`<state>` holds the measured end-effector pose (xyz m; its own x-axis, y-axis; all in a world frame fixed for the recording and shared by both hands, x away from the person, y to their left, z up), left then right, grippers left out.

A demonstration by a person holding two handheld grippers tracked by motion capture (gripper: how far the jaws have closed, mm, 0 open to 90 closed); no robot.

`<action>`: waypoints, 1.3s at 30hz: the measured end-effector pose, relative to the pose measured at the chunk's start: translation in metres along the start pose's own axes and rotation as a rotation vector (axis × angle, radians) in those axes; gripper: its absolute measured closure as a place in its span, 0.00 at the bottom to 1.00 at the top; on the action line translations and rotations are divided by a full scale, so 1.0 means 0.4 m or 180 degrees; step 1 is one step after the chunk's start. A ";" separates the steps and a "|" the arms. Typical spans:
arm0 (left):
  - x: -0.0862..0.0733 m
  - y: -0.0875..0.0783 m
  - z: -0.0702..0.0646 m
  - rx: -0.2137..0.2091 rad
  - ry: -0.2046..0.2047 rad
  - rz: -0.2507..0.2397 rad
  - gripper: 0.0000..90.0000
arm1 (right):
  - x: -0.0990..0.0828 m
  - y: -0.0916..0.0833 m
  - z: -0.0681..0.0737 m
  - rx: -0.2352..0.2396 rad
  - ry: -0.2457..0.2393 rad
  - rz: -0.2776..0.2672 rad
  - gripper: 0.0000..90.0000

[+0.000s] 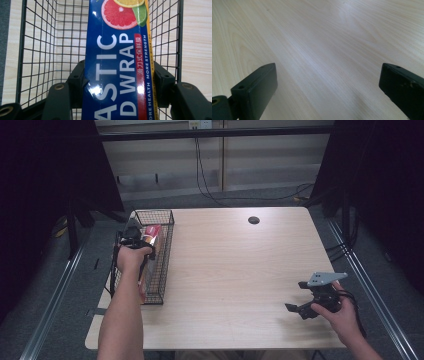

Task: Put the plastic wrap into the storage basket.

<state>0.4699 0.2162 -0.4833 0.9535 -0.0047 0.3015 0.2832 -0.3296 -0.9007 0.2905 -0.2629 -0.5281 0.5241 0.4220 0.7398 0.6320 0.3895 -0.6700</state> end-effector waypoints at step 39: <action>-0.005 -0.093 -0.069 -0.0431 0.0298 -0.0349 0.18 | 0.036 0.025 0.004 0.0108 0.0040 -0.0084 0.02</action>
<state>0.4545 0.2026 -0.4416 0.9021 -0.0475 0.4288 0.3621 -0.4568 -0.8125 0.3034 -0.2518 -0.5244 0.5149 0.4010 0.7577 0.6260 0.4280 -0.6519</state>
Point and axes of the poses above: each handheld gripper's, and its own axes: y roughly forward along the jaws, x roughly out of its top, z roughly to its left, the point moved 8 cm from there along y, roughly forward along the jaws, and after that the axes turned 13 degrees about -x, right-handed, at the moved point
